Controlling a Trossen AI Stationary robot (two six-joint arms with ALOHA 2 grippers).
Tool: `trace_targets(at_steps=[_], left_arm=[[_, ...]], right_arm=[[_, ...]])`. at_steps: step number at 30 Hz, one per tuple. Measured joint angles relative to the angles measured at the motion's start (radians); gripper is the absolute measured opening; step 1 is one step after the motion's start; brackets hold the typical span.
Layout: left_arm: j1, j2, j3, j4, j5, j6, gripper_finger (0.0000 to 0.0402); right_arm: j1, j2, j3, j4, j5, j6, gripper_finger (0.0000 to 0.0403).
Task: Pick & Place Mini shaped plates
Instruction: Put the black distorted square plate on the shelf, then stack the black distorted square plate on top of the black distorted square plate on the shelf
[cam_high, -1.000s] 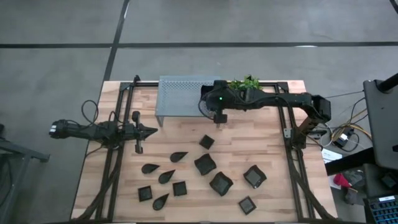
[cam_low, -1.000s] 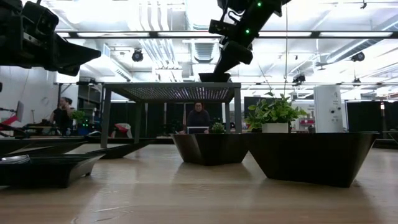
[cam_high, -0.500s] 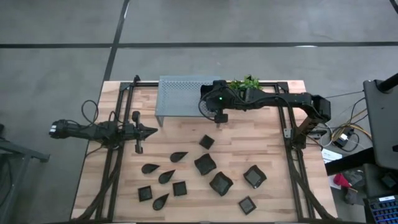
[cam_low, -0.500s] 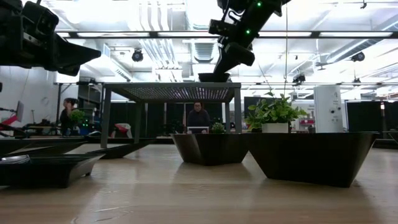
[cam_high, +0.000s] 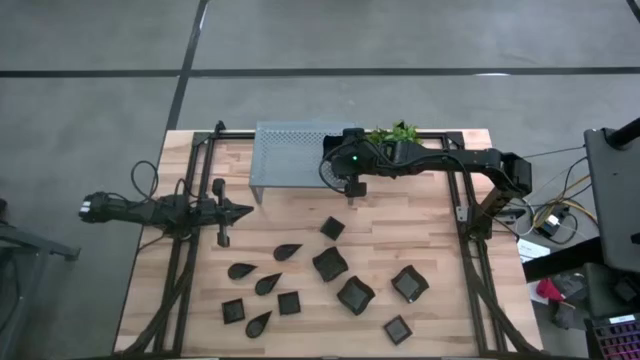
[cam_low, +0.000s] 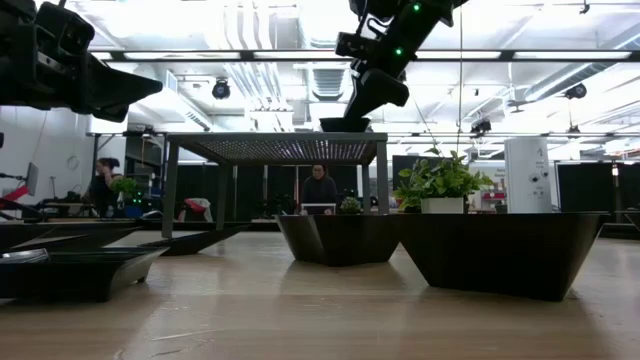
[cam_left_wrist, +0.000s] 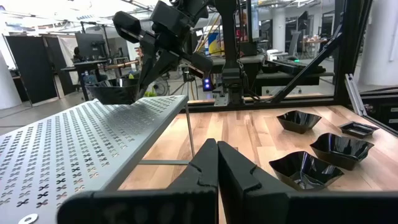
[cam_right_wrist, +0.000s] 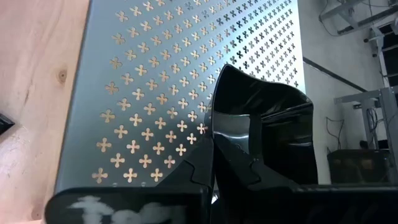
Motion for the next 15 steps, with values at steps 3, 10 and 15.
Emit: trace_targets(at_steps=[3, 10, 15], left_arm=[[0.0, 0.0, 0.0, 0.0, 0.0, 0.0, 0.0], [0.0, 0.0, 0.0, 0.0, 0.0, 0.0, 0.0], [0.0, 0.0, 0.0, 0.0, 0.0, 0.0, 0.0]], right_arm=[[0.0, 0.0, -0.001, 0.0, 0.0, 0.002, 0.0026], [0.003, -0.003, -0.002, -0.002, 0.03, 0.013, 0.0087], [0.034, -0.04, -0.003, -0.001, 0.047, 0.069, 0.0114]])
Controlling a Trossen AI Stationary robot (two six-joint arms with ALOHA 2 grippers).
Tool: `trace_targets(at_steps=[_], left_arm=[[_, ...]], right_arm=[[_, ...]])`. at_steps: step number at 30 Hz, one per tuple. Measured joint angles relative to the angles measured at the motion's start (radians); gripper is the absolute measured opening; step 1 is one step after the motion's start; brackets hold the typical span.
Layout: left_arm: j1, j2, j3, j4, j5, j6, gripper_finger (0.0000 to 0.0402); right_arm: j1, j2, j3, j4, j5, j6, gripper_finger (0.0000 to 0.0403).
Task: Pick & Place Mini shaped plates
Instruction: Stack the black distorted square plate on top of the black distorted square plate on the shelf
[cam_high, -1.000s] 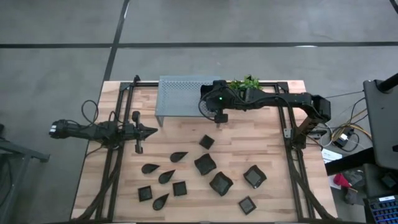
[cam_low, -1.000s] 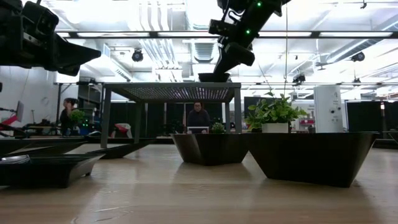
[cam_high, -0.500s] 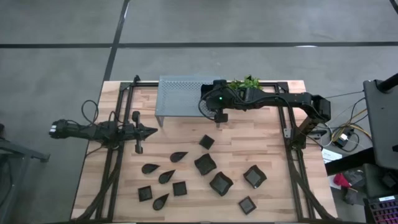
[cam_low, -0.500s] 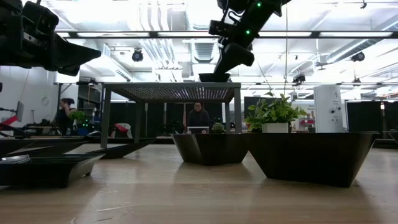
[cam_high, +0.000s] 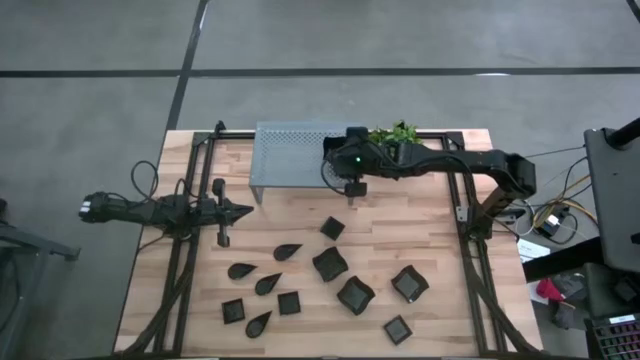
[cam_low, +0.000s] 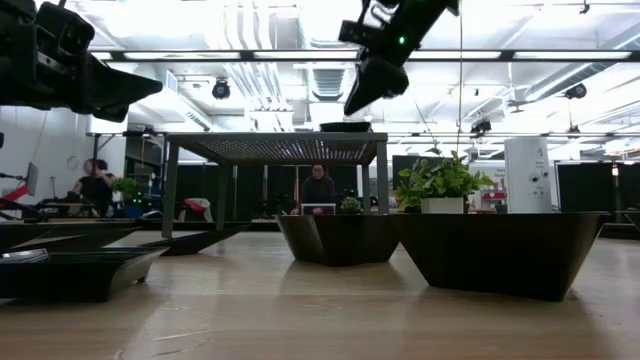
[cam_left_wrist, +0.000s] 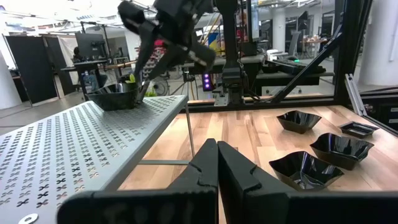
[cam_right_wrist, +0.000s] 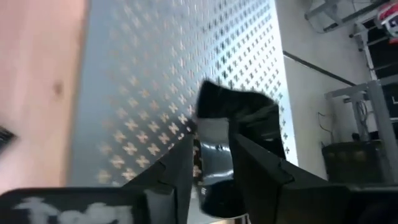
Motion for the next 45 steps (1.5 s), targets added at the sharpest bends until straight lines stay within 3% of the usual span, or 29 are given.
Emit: trace_targets(at_steps=[13, 20, 23, 27, 35, 39, 45], left_arm=[[0.0, 0.0, 0.0, 0.0, 0.0, 0.0, 0.0], [0.0, 0.0, 0.0, 0.0, 0.0, 0.0, 0.0], [0.0, 0.0, 0.0, 0.0, 0.0, 0.0, 0.0], [0.0, 0.0, 0.0, 0.0, 0.0, 0.0, 0.0], [0.0, 0.0, 0.0, 0.0, 0.0, 0.0, 0.0], [0.0, 0.0, 0.0, 0.0, 0.0, 0.0, 0.0], [0.0, 0.001, 0.0, 0.0, 0.0, 0.0, 0.0]], right_arm=[[0.212, -0.053, 0.0, -0.183, -0.014, 0.189, 0.012], [0.356, -0.053, 0.0, -0.414, -0.022, 0.569, 0.0103], [0.41, -0.053, 0.0, -0.474, -0.094, 0.746, 0.0096], [0.474, -0.053, 0.0, -0.486, -0.204, 0.929, 0.0088], [0.641, -0.022, -0.001, -0.486, -0.268, 1.211, 0.0071], [0.726, -0.018, -0.011, -0.48, -0.252, 1.36, 0.0073], [0.829, -0.019, -0.058, -0.463, -0.209, 1.598, 0.0113]])
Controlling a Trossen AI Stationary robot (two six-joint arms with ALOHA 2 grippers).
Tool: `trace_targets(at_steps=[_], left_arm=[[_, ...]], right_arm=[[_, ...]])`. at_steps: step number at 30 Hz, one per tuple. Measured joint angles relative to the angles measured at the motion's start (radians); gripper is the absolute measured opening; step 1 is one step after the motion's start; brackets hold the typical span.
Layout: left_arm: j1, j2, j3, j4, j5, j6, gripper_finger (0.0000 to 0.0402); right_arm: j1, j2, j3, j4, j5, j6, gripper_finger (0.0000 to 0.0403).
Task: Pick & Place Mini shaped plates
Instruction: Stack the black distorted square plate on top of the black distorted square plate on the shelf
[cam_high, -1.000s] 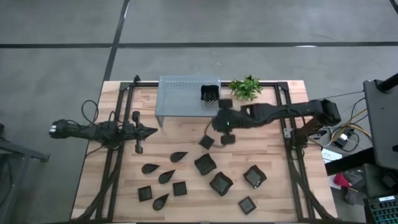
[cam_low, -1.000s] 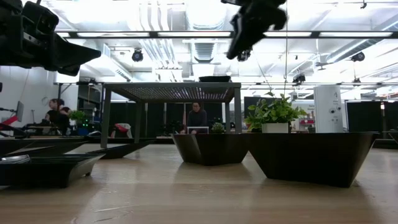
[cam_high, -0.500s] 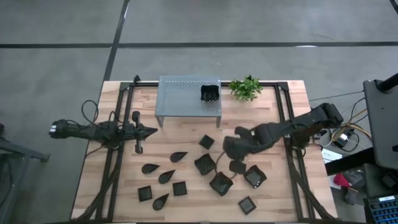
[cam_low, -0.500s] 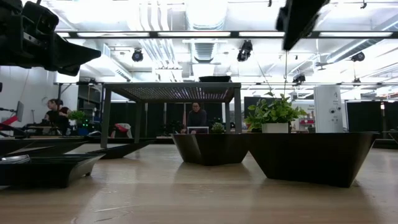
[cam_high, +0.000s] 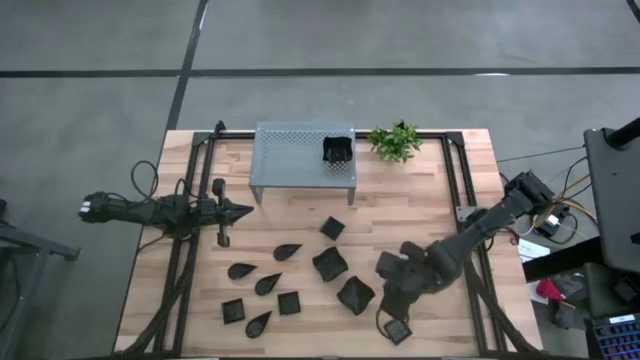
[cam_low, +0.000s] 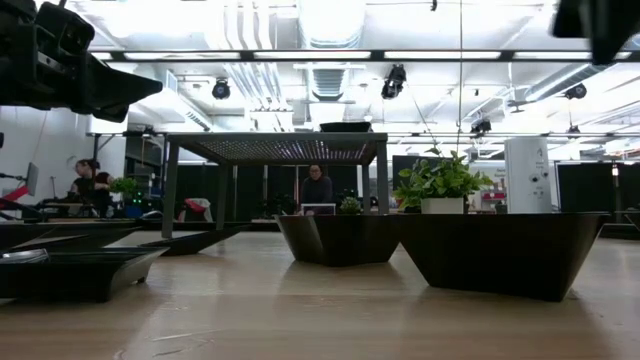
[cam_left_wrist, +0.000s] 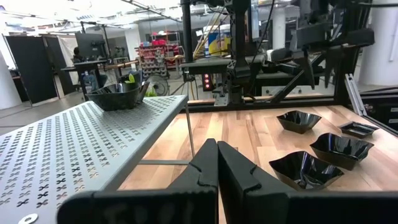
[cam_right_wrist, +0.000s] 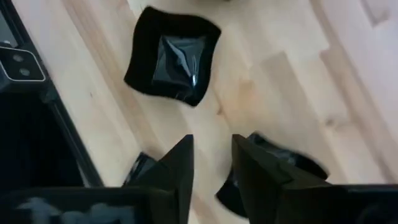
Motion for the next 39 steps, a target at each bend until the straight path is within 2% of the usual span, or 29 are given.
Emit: trace_targets(at_steps=[3, 9, 21, 28, 39], left_arm=[[0.0, 0.0, 0.0, 0.0, 0.0, 0.0, 0.0], [0.0, 0.002, 0.0, 0.0, 0.0, 0.0, 0.0], [0.0, 0.002, 0.0, 0.0, 0.0, 0.0, 0.0], [0.0, 0.002, 0.0, 0.001, 0.0, 0.0, 0.0], [0.0, 0.003, 0.0, 0.0, 0.0, 0.0, 0.0]], right_arm=[[0.036, 0.032, -0.018, -0.011, -0.002, 0.091, 0.0132], [0.071, 0.113, -0.018, -0.013, -0.037, 0.143, 0.0143], [0.072, 0.238, -0.015, -0.018, -0.067, 0.14, 0.0132], [0.071, 0.269, -0.018, -0.047, -0.06, 0.14, 0.0135], [0.063, 0.295, -0.023, -0.05, -0.059, 0.113, 0.0106]])
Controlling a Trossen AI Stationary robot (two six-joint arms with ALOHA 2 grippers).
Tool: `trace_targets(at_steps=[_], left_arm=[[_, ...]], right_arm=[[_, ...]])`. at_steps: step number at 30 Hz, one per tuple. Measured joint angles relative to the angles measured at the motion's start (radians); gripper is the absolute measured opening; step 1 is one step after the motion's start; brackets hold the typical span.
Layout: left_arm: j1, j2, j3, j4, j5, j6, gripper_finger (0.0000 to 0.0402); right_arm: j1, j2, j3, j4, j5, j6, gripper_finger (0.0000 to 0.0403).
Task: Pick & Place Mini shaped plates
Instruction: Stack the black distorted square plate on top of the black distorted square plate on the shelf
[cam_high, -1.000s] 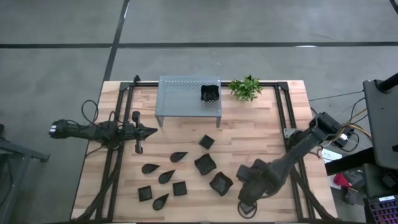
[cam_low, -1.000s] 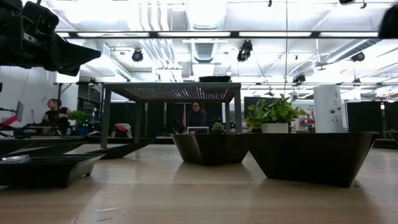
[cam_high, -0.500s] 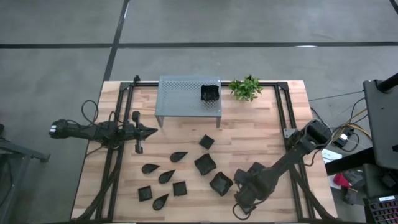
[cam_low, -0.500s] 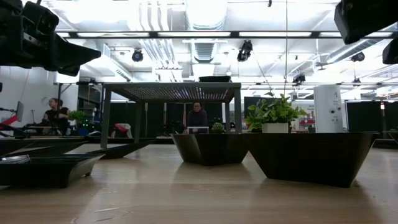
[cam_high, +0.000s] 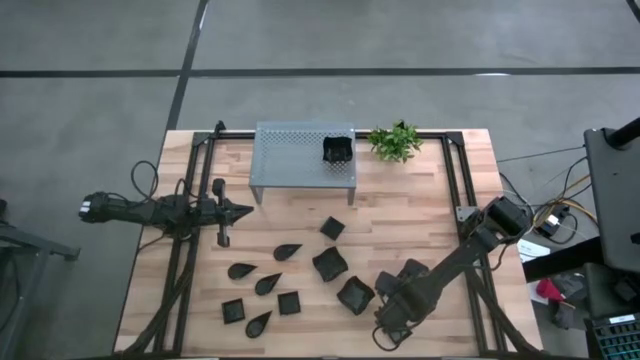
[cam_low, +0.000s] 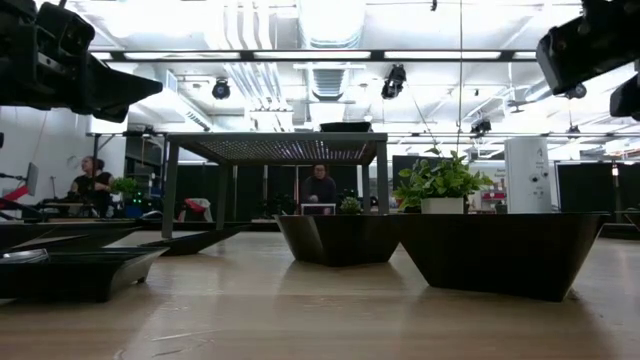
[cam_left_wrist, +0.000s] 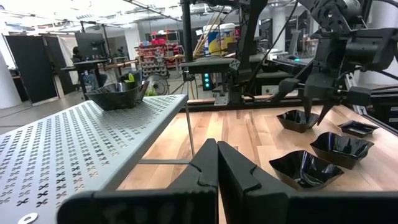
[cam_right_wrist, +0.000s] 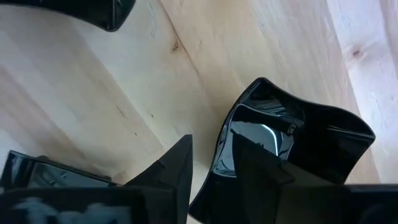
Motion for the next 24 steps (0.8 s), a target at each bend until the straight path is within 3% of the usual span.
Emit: trace_targets(at_steps=[5, 11, 15, 24], left_arm=[[0.0, 0.0, 0.0, 0.0, 0.0, 0.0, 0.0], [0.0, 0.0, 0.0, 0.0, 0.0, 0.0, 0.0], [0.0, 0.0, 0.0, 0.0, 0.0, 0.0, 0.0], [0.0, 0.0, 0.0, 0.0, 0.0, 0.0, 0.0]], right_arm=[[-0.003, 0.018, -0.001, -0.005, 0.0, -0.005, 0.008], [-0.003, 0.022, -0.001, -0.008, 0.0, -0.051, 0.0018], [-0.003, 0.019, 0.026, -0.05, 0.011, -0.094, 0.001], [-0.012, 0.016, 0.179, -0.282, 0.229, -0.241, 0.0008]])
